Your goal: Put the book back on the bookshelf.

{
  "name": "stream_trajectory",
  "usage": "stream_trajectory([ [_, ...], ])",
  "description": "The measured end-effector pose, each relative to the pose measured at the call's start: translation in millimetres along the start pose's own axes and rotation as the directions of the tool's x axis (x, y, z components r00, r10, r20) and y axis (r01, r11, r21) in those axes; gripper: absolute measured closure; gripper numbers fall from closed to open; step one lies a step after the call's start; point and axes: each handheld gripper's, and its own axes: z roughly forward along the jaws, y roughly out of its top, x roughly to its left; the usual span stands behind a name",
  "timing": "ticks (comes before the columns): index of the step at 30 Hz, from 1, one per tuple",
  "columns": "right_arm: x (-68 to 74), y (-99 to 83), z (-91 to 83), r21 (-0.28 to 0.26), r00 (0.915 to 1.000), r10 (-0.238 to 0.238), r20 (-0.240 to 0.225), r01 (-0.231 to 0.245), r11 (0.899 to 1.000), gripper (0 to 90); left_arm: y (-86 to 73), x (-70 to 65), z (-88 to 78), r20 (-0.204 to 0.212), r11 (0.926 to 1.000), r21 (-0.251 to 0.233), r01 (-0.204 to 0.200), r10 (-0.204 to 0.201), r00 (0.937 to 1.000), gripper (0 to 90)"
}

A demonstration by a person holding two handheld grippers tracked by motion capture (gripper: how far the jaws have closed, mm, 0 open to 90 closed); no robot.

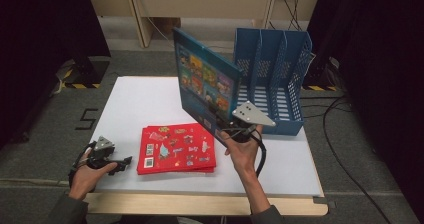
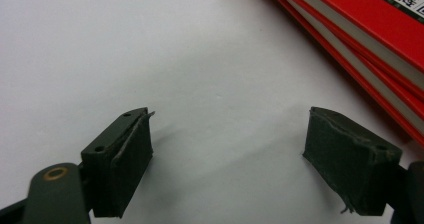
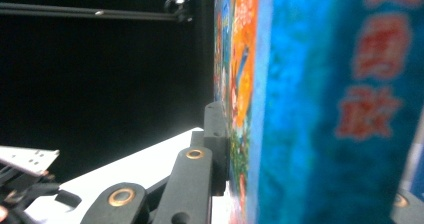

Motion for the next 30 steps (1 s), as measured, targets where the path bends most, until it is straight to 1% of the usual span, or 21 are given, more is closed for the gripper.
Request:
stream_trajectory([
  [3,-10.3,6.3,-8.9,-0.006,0.9993,0.011,0.037,-0.011,1.0,82.3,0.4,0.3,0.6,-0.001,1.0,-0.001,0.001,-0.001,1.0,18.1],
  [6,-20.8,13.1,-18.2,-0.02,0.9971,0.004,0.076,-0.002,1.0,82.4,0.8,0.5,1.1,-0.001,1.0,0.002,0.002,-0.002,1.0,17.9],
  [8,-27.0,17.3,-25.5,-0.03,0.995,0.009,0.099,-0.006,1.0,82.3,1.2,0.7,1.6,0.0,1.0,0.004,0.0,0.0,1.0,17.9],
  [11,-36.6,21.7,-36.1,-0.046,0.989,0.016,0.147,-0.01,0.999,82.3,1.4,0.7,1.9,0.0,1.0,0.003,0.002,-0.002,1.0,17.8],
  [14,-45.9,25.2,-45.8,-0.048,0.9823,0.021,0.186,-0.012,0.999,82.3,1.6,0.6,2.0,-0.001,1.0,0.002,0.001,-0.001,1.0,17.7],
  [17,-54.6,28.0,-52.9,-0.053,0.9725,0.006,0.233,0.007,0.999,82.3,2.2,0.2,2.0,-0.002,1.0,-0.001,0.001,-0.001,1.0,17.8],
  [19,-59.8,28.7,-55.5,-0.052,0.9643,-0.001,0.265,0.015,0.999,82.3,2.4,0.0,2.3,-0.003,1.0,-0.004,0.003,-0.003,1.0,17.7],
  [22,-67.9,28.1,-57.2,-0.046,0.9558,0.011,0.294,0.003,0.999,82.3,3.0,0.4,2.8,-0.004,1.0,0.0,0.004,-0.004,1.0,17.6],
  [23,-70.6,27.9,-57.0,-0.047,0.9527,0.016,0.304,-0.002,0.999,82.3,3.1,0.6,2.9,-0.004,1.0,0.001,0.003,-0.003,1.0,17.6],
  [24,-73.9,27.8,-56.7,-0.041,0.9491,0.011,0.315,0.003,0.999,82.3,3.1,0.6,2.9,-0.004,1.0,0.001,0.003,-0.003,1.0,17.6],
  [25,-77.4,27.3,-55.5,-0.044,0.9441,0.014,0.329,0.001,0.999,82.3,3.1,0.4,2.8,-0.006,1.0,0.0,0.007,-0.007,1.0,17.5],
  [26,-79.5,26.8,-53.9,-0.045,0.9401,0.026,0.34,-0.011,0.999,82.3,3.2,0.6,2.4,-0.006,1.0,-0.003,0.008,-0.008,0.9999,17.5],
  [27,-81.7,26.6,-52.9,-0.042,0.9383,0.027,0.345,-0.013,0.999,82.3,3.4,0.7,2.2,-0.007,1.0,-0.004,0.007,-0.007,0.9999,17.4],
  [29,-87.1,25.4,-49.1,-0.031,0.9314,0.02,0.363,-0.01,0.999,82.3,3.1,0.8,1.8,-0.01,1.0,-0.001,0.008,-0.008,0.9999,17.3],
  [30,-88.9,24.6,-46.5,-0.03,0.9281,0.025,0.372,-0.015,0.999,82.3,3.0,0.9,1.7,-0.009,0.9999,-0.002,0.01,-0.01,0.9999,17.3],
])
